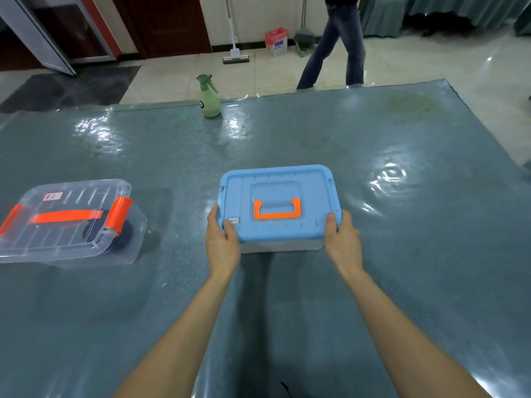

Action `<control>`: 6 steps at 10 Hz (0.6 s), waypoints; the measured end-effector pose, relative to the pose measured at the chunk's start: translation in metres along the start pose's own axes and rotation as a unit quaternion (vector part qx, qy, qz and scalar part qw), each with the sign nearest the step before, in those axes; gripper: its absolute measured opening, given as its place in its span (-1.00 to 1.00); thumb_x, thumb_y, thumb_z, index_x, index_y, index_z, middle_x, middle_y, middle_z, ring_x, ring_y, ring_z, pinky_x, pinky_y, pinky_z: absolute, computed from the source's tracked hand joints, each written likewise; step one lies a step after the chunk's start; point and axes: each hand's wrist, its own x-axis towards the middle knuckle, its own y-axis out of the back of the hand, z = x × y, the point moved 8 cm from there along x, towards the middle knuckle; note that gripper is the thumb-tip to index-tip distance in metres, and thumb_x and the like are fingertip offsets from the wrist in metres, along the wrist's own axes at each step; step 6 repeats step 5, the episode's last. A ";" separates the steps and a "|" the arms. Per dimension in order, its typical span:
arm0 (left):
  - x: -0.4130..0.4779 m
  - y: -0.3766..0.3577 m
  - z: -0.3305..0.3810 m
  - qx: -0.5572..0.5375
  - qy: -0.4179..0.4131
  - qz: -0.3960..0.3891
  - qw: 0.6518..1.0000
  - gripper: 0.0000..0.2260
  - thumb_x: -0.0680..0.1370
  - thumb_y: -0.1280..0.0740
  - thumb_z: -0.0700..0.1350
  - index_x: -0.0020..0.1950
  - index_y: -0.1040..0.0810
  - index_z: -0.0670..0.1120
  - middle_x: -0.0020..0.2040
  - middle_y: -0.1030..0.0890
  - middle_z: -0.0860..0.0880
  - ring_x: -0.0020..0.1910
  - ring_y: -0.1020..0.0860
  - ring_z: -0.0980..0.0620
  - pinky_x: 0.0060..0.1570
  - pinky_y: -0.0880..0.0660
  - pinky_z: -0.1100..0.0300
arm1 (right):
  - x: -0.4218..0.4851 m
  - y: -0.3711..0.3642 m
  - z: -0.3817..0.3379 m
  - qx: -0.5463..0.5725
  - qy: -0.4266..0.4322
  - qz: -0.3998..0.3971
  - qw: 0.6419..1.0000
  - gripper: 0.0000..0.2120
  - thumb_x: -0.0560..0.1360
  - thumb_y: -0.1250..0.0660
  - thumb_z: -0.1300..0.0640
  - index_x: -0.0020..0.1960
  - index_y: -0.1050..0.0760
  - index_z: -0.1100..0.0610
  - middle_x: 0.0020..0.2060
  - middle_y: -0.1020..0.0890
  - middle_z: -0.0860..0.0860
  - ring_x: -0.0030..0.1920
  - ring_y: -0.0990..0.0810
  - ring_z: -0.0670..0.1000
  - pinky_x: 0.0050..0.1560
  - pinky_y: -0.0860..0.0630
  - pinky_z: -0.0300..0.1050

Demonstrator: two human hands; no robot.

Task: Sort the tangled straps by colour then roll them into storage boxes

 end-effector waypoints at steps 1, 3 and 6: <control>-0.001 0.001 -0.004 -0.003 0.007 0.011 1.000 -0.55 0.78 -0.17 -0.08 0.70 -0.29 0.04 0.54 -0.54 -0.07 0.42 -0.56 -0.12 0.46 -0.49 -0.11 | -0.002 0.002 0.002 -0.026 -0.004 -0.006 1.000 -0.66 0.76 -0.13 -0.10 0.22 -0.44 0.17 -0.05 -0.65 0.15 -0.08 -0.62 0.27 -0.08 -0.58 0.15; -0.012 0.003 -0.010 -0.017 -0.003 -0.006 1.000 -0.55 0.79 -0.18 -0.03 0.70 -0.29 0.07 0.52 -0.53 0.02 0.39 -0.54 -0.01 0.40 -0.47 0.04 | -0.012 0.003 0.014 -0.033 -0.007 -0.011 0.999 -0.65 0.75 -0.13 -0.15 0.18 -0.43 0.14 -0.05 -0.67 0.14 -0.10 -0.63 0.23 -0.08 -0.60 0.16; -0.033 0.022 -0.016 -0.067 0.051 -0.033 0.996 -0.46 0.79 -0.13 0.17 0.76 -0.15 0.10 0.63 -0.44 0.01 0.57 -0.44 0.02 0.51 -0.30 0.14 | -0.009 0.047 0.013 -0.006 -0.033 -0.027 0.999 -0.37 0.69 -0.06 -0.39 0.38 -0.54 0.09 0.22 -0.66 0.07 0.26 -0.63 0.19 0.17 -0.46 0.07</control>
